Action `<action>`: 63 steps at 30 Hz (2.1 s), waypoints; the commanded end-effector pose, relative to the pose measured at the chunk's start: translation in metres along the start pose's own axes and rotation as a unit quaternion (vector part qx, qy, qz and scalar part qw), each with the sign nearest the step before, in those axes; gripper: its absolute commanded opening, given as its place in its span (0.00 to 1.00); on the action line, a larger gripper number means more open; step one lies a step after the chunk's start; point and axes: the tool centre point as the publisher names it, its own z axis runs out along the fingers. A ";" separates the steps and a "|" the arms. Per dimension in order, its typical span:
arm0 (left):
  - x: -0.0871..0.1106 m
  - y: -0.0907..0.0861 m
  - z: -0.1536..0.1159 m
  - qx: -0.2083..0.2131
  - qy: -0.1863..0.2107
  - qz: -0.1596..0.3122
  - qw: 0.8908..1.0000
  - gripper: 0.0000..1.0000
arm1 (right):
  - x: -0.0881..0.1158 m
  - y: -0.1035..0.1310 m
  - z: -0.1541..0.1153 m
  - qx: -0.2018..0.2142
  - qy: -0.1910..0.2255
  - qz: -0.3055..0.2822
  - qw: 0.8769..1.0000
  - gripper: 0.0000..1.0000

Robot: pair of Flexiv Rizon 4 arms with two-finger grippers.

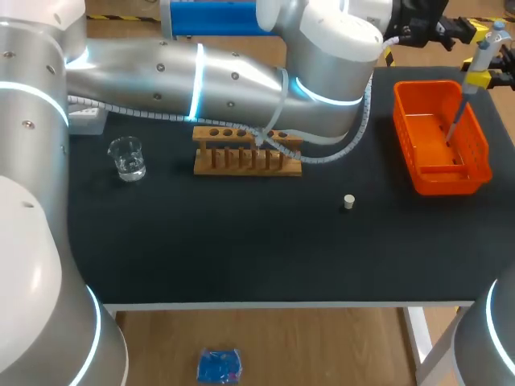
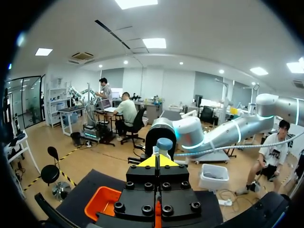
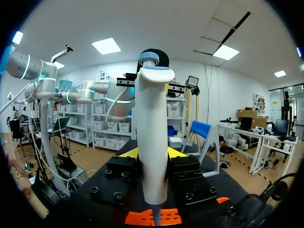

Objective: Invert the test tube, pick up the pipette, mount the tip to pipette, aspirate from beaker and dispense into the tube, eject the tip, return the pipette, and cap with the stopper.

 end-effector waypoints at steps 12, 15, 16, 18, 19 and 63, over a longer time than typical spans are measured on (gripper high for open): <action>0.002 0.025 0.013 0.013 -0.003 -0.005 1.000 0.00 | -0.004 0.009 0.000 0.000 0.004 0.000 1.000 0.00; 0.001 0.024 0.012 0.014 -0.004 -0.005 1.000 0.00 | -0.004 0.009 0.000 0.000 0.004 0.000 1.000 0.00; 0.001 0.024 0.011 0.015 -0.005 -0.005 1.000 0.00 | -0.004 0.009 0.000 0.000 0.004 0.000 1.000 0.00; 0.001 0.021 0.008 0.022 -0.008 -0.003 1.000 0.00 | -0.004 0.009 0.000 0.000 0.004 0.000 1.000 0.00; 0.001 0.018 0.007 0.025 -0.007 -0.002 1.000 0.00 | -0.004 0.009 0.000 0.000 0.004 0.000 1.000 0.00; 0.054 0.022 -0.143 -0.017 0.016 0.028 0.999 1.00 | -0.004 0.009 0.000 0.000 0.004 0.000 1.000 0.00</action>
